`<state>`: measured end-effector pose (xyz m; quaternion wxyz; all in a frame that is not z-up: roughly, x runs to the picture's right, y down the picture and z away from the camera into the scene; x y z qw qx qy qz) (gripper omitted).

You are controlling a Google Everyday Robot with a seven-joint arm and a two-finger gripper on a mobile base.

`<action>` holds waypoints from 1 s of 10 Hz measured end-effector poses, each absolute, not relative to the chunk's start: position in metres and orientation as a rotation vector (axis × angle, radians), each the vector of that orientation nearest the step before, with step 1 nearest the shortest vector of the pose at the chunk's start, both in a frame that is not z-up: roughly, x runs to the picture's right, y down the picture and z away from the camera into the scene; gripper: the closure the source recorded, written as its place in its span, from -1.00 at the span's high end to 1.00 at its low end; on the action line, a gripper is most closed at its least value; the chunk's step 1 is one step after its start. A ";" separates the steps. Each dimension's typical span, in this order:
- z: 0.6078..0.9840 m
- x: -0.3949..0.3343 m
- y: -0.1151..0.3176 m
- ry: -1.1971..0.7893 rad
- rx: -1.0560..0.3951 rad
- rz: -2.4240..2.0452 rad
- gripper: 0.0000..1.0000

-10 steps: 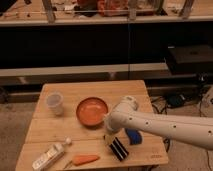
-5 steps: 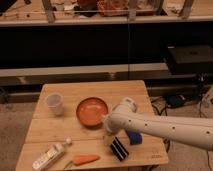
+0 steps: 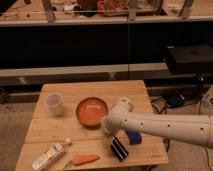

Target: Place the pepper in the ceramic bowl

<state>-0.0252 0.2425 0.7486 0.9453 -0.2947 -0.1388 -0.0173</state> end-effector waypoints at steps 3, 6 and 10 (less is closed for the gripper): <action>0.740 -0.038 0.267 -0.332 -0.604 0.008 0.60; 0.740 -0.042 0.278 -0.447 -0.600 0.066 0.60; 0.749 -0.043 0.296 -0.521 -0.659 0.141 0.60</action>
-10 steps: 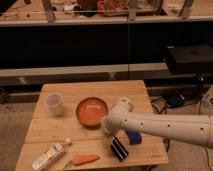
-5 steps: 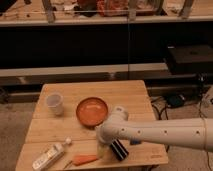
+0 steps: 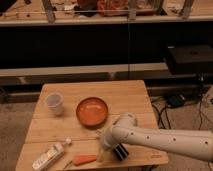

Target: Place the pepper in the ceramic bowl

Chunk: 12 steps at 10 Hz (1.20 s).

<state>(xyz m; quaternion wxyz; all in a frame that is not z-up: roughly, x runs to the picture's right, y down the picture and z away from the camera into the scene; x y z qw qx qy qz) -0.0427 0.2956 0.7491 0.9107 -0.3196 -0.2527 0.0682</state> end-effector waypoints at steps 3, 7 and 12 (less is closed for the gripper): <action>0.757 -0.046 0.308 -0.593 -0.702 0.183 0.60; 0.764 -0.056 0.317 -0.613 -0.722 0.190 0.41; 0.769 -0.058 0.317 -0.630 -0.716 0.178 -0.66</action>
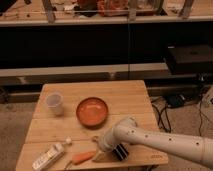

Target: Place the pepper in the ceramic bowl

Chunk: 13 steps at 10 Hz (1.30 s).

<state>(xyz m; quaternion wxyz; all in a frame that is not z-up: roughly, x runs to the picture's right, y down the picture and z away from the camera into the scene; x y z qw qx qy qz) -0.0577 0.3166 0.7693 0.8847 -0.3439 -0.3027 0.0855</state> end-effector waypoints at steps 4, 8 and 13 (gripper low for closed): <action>0.768 -0.056 0.315 -0.627 -0.718 0.175 -1.00; 0.767 -0.055 0.316 -0.626 -0.719 0.176 -0.87; 0.767 -0.055 0.317 -0.626 -0.721 0.174 -1.00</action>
